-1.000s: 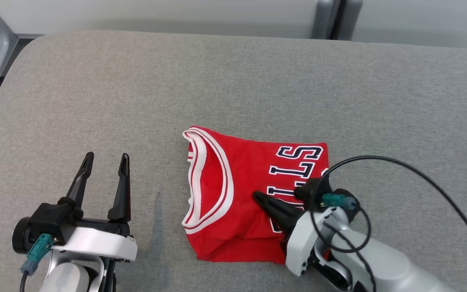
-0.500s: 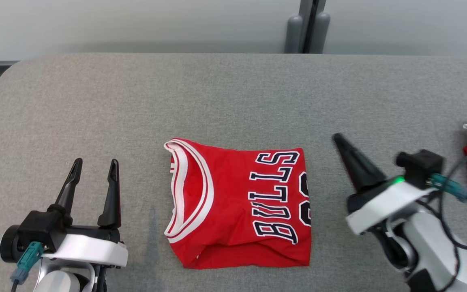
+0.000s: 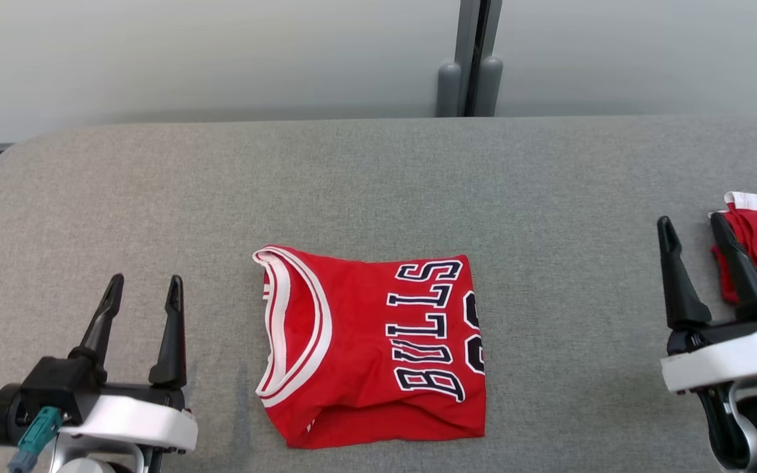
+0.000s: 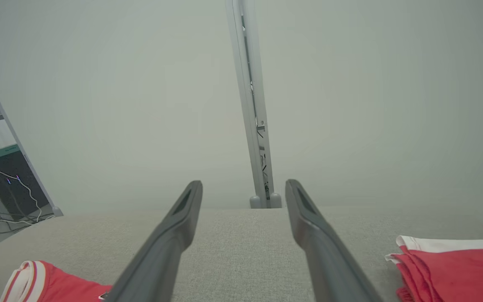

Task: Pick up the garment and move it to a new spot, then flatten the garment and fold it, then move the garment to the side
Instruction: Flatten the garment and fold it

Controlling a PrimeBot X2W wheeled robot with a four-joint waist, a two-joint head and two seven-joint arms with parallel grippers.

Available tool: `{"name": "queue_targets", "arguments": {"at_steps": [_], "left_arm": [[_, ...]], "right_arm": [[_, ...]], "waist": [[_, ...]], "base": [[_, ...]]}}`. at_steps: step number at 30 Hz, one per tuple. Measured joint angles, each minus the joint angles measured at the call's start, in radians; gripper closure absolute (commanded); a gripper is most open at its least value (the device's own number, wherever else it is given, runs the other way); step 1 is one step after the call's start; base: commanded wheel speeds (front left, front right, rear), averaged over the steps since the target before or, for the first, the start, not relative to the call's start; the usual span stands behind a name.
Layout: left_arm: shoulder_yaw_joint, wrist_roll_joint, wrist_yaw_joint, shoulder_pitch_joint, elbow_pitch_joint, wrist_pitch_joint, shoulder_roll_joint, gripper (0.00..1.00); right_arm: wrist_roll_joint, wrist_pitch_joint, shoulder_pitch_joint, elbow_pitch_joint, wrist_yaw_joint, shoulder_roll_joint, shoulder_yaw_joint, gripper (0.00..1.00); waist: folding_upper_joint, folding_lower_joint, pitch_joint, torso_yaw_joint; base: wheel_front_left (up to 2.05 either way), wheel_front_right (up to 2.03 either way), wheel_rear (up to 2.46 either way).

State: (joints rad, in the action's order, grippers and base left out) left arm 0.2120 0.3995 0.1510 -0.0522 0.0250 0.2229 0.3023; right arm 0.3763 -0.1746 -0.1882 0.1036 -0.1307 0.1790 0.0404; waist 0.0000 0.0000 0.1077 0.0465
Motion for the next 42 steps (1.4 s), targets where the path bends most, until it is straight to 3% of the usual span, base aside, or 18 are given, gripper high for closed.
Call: {"name": "queue_targets", "arguments": {"at_steps": [18, 42], "left_arm": [[0.003, 0.007, 0.03, 0.118, -0.053, -0.048, 0.037, 0.0], [0.009, 0.015, 0.056, 0.172, -0.061, -0.07, 0.058, 0.0]], "right_arm": [[-0.077, 0.153, 0.217, -0.179, 0.0, -0.044, -0.079, 0.0], [-0.115, 0.214, 0.294, -0.219, 0.0, -0.065, -0.106, 0.0]], "waist": [[0.0, 0.0, -0.131, -0.025], [0.0, 0.0, -0.166, -0.04]], "base": [[0.0, 0.0, 0.0], [0.0, 0.0, 0.0]]}}
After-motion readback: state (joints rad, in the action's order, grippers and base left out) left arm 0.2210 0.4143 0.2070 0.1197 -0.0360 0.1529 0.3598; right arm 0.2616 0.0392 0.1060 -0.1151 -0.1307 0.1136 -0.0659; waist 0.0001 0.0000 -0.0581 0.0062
